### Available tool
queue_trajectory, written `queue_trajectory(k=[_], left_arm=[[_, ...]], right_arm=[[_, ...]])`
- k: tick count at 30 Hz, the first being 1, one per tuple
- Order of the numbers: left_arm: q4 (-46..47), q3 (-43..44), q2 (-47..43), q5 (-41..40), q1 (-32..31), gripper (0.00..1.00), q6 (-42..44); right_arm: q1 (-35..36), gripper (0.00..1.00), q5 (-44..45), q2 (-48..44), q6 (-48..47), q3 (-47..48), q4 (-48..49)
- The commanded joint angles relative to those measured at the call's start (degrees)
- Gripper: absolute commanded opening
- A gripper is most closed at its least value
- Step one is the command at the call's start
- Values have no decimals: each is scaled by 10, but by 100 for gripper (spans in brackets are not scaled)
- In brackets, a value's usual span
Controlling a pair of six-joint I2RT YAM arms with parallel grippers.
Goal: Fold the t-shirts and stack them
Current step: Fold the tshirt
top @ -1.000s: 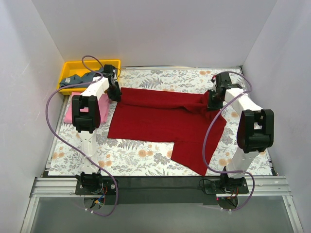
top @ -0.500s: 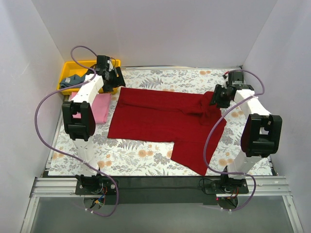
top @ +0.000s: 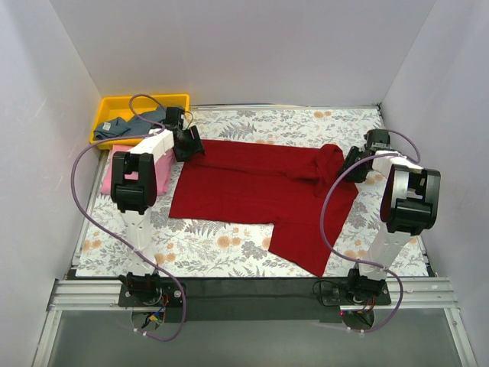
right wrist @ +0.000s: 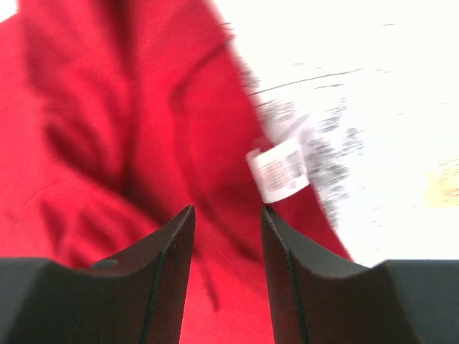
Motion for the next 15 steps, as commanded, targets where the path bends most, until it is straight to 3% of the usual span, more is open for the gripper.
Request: queue_trajectory(k=[1,11,15], left_arm=[[18,-68,-43,-19,0,57,-15],[77,-261,-235,-69,0,57,-37],[119,-317,-309,-69,-2,63,-39]], right_arm=[[-24,42,9,23,4,-1,34],[-61,44,50,58,-16,40,36],[-59,46,-1,15,-26,41,32]])
